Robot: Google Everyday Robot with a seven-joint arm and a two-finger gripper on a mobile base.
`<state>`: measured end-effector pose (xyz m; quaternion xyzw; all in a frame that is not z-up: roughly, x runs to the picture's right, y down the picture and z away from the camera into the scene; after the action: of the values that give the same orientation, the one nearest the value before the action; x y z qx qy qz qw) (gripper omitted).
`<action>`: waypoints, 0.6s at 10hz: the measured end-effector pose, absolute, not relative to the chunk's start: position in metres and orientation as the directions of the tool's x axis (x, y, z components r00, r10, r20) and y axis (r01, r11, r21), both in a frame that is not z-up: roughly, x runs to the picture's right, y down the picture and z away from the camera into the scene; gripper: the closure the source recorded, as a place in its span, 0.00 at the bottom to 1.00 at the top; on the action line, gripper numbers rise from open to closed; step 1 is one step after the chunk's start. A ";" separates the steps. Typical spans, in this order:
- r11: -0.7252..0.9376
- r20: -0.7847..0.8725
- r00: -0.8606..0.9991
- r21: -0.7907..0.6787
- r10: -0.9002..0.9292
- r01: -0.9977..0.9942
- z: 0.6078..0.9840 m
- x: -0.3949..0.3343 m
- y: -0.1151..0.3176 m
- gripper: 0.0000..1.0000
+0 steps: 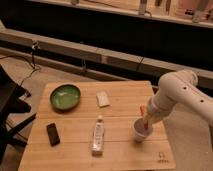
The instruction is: Place the pepper in the ceramic cup
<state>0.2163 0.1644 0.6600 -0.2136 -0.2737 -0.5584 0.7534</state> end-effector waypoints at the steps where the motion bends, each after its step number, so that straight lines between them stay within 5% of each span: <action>1: 0.287 0.648 0.229 -0.017 -0.726 0.958 0.660 0.215 0.165 0.63; 4: 0.289 0.648 0.229 -0.015 -0.727 0.957 0.672 0.211 0.152 0.76; 6: 0.286 0.653 0.228 -0.018 -0.722 0.958 0.668 0.214 0.157 0.63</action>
<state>0.2136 0.1572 0.6679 -0.2147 -0.2743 -0.5574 0.7536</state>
